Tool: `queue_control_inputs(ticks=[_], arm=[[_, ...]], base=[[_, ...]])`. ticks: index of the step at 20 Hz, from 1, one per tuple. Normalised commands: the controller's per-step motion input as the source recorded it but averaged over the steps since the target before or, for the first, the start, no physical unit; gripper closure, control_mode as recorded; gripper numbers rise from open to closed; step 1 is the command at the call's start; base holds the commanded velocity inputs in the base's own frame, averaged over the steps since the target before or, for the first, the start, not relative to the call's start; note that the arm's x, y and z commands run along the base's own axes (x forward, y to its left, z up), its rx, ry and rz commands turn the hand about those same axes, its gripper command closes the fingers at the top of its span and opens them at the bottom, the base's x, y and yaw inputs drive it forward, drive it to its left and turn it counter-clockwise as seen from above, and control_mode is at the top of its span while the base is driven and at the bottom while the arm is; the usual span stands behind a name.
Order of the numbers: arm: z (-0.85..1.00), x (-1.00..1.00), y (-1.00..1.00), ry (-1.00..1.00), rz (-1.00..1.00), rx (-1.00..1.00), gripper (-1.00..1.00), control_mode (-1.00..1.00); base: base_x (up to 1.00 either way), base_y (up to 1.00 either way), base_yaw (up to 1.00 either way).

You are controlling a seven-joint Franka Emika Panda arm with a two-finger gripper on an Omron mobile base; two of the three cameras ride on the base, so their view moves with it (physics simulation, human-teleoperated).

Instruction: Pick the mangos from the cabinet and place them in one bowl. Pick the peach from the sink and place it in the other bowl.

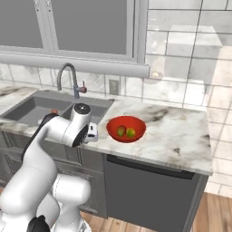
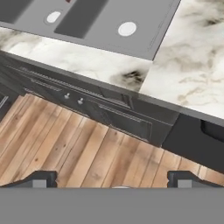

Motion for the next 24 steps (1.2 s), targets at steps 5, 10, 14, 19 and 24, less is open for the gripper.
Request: queue_control_inputs(ticks=[5,10,14,19,24], arm=[[0.00,0.00,0.00,0.00,0.00,0.00,-1.00,1.00],[0.00,0.00,0.00,0.00,0.00,0.00,-1.00,1.00],[0.00,0.00,0.00,0.00,0.00,0.00,-1.00,1.00],[0.00,0.00,0.00,0.00,0.00,0.00,-1.00,1.00],[0.00,0.00,0.00,0.00,0.00,0.00,-1.00,1.00]], base=[[0.12,0.54,0.01],[0.10,0.58,0.01],[0.10,0.54,0.01],[0.12,0.52,0.01],[0.11,0.51,0.00]])
